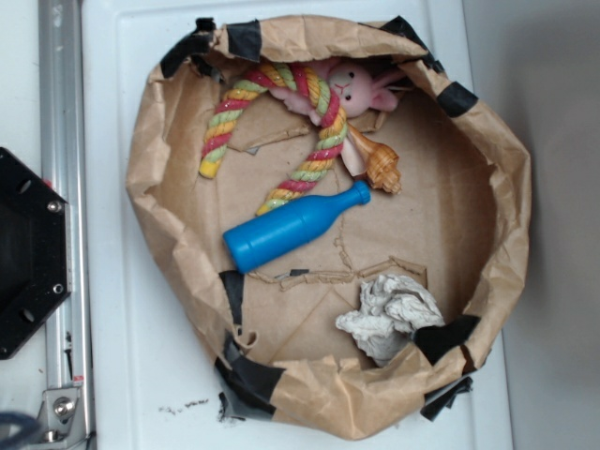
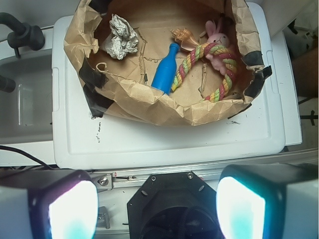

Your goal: Grab the white paper.

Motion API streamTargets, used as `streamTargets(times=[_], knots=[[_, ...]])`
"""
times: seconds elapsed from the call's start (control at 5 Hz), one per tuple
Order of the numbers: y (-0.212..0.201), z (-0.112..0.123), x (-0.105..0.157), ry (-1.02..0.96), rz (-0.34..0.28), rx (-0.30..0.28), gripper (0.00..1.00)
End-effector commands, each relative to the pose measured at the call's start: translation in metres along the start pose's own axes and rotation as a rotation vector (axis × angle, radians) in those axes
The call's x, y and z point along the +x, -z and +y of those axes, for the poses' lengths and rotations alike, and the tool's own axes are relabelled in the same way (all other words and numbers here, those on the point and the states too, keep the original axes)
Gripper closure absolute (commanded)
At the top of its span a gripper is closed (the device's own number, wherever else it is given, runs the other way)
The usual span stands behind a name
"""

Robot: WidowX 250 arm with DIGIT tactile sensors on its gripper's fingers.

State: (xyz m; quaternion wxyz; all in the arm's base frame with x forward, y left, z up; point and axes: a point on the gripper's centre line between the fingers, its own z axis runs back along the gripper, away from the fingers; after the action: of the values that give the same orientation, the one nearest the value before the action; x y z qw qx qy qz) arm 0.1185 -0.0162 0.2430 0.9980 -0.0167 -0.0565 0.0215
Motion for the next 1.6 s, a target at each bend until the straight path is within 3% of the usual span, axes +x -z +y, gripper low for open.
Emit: streamTargets(times=[0.0, 0.2, 0.4, 0.6, 1.0, 1.4], knots=[[0.0, 0.0, 0.0, 0.0, 0.0, 0.0, 0.0], [0.04, 0.026, 0.047, 0.056, -0.091, -0.003, 0.0], [0.056, 0.027, 0.092, 0.134, -0.183, -0.041, 0.0], [0.082, 0.021, 0.123, 0.202, -0.234, -0.033, 0.0], [0.145, -0.01, 0.152, 0.471, -0.322, -0.047, 0.0], [0.177, -0.05, 0.156, 0.577, -0.297, -0.124, 0.0]])
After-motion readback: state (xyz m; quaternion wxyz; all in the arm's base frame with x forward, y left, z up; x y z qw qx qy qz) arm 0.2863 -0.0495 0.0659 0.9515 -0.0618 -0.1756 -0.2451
